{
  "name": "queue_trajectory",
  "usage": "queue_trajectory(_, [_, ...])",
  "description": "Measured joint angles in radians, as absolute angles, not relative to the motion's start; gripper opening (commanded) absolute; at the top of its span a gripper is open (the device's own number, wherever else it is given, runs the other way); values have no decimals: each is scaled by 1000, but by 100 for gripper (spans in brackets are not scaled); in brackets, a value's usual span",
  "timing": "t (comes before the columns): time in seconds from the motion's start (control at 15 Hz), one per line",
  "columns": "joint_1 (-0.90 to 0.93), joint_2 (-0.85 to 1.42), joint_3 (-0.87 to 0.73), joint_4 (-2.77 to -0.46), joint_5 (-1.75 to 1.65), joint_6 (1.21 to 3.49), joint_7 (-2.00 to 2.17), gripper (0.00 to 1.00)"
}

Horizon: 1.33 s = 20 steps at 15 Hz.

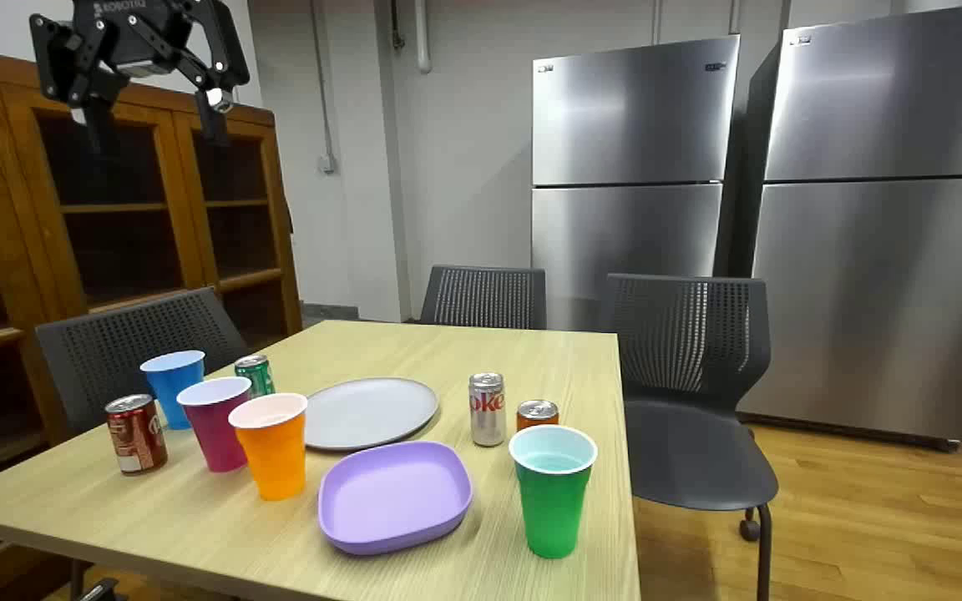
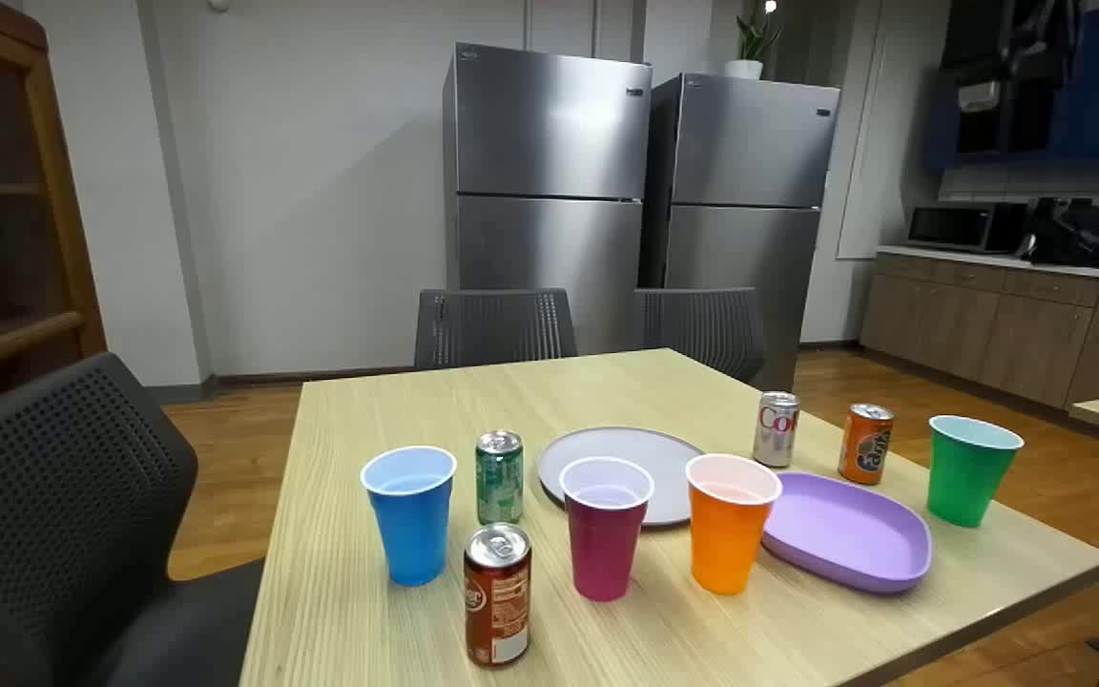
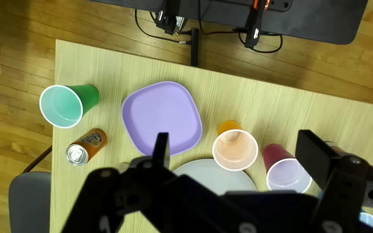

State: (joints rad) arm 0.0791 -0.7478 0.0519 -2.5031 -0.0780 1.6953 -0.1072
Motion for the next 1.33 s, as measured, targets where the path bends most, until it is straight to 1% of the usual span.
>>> queue_trajectory(0.87, [79, -742, 51, -2503, -78, 1696, -107, 100])
queue_trajectory(1.33, [79, -699, 39, -2518, -85, 1728, -108, 100])
